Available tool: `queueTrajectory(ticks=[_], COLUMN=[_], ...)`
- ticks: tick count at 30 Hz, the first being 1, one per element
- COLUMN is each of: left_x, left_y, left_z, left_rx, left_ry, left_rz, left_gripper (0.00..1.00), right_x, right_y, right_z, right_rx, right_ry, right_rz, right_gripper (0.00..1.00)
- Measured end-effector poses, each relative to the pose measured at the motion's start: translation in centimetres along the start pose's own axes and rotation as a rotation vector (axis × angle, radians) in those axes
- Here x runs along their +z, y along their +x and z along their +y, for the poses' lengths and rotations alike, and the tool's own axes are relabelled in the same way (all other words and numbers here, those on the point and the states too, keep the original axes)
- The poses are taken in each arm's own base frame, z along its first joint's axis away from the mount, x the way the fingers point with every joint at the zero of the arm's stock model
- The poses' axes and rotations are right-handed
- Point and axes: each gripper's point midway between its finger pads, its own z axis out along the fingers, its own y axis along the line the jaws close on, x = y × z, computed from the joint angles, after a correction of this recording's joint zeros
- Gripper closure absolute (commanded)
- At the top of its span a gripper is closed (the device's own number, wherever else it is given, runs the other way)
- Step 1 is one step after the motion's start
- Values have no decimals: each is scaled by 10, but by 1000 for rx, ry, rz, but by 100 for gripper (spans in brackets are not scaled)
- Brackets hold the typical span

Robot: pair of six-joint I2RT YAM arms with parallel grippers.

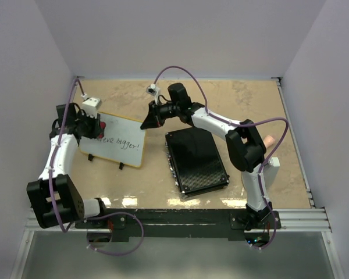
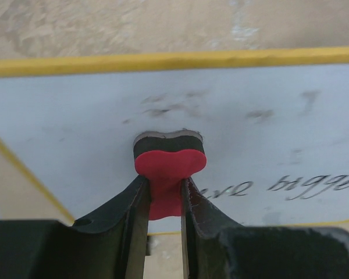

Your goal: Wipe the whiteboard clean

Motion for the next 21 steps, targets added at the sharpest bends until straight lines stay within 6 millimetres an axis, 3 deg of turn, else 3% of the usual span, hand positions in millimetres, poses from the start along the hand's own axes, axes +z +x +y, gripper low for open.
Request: queueTrajectory(ticks=[3,8,17,21], left_x=[-5,-7,0,2], left_y=[15,42,73,71], left_z=[36,66,64,66], left_rx=[26,73,304,341], left_ry=[-46,-49,-35,-34], left_rz=[14,39,-6,-46], left_gripper=[100,100,100,100], right_x=[1,2,2,2], right_y=[-1,-1,-1,0], right_z=[3,4,4,4], right_rx=[-5,-9,-4,-2], right_ry=[-5,-7,-7,-6], right_rz=[0,1,3,5], right_gripper=[100,100,100,100])
